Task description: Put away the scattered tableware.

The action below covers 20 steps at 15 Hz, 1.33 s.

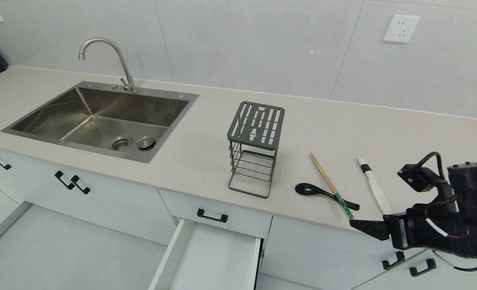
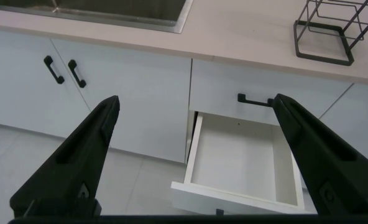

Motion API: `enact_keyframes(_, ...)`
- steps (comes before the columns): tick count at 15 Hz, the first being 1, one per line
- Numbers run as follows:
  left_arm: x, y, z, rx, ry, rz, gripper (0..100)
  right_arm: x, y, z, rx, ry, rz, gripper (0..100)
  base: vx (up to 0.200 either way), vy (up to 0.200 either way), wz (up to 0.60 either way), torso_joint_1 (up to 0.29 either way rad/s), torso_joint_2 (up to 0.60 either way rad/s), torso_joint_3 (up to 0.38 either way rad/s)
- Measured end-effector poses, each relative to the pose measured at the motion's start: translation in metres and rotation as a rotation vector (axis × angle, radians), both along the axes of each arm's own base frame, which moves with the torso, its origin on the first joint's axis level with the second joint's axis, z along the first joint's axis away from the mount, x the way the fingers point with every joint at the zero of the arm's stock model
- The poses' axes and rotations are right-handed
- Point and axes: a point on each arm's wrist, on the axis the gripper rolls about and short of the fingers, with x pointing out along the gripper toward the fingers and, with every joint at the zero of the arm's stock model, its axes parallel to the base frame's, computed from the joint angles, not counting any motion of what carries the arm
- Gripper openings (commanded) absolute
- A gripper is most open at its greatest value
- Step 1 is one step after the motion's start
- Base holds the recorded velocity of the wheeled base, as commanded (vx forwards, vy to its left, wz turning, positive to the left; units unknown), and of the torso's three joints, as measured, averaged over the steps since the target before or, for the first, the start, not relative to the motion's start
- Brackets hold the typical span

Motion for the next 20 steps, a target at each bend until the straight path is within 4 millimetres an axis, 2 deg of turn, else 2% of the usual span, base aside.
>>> enact_keyframes(5,0.000,0.000,0.000,0.000,0.000,0.000,100,0.035,0.017,-0.031,-0.053,-0.046,-0.047,100,0.000,0.000,0.00,0.000,0.00,0.000)
enact_keyframes(11,0.000,0.000,0.000,0.000,0.000,0.000,100,0.052,0.032,-0.066,-0.103,-0.015,-0.059,100,0.000,0.000,0.00,0.000,0.00,0.000)
enact_keyframes(16,0.000,0.000,0.000,0.000,0.000,0.000,100,0.059,0.038,-0.074,-0.106,-0.013,-0.046,100,0.000,0.000,0.00,0.000,0.00,0.000)
enact_keyframes(20,0.000,0.000,0.000,0.000,0.000,0.000,100,0.072,0.042,-0.074,-0.095,-0.043,-0.069,100,0.000,0.000,0.00,0.000,0.00,0.000)
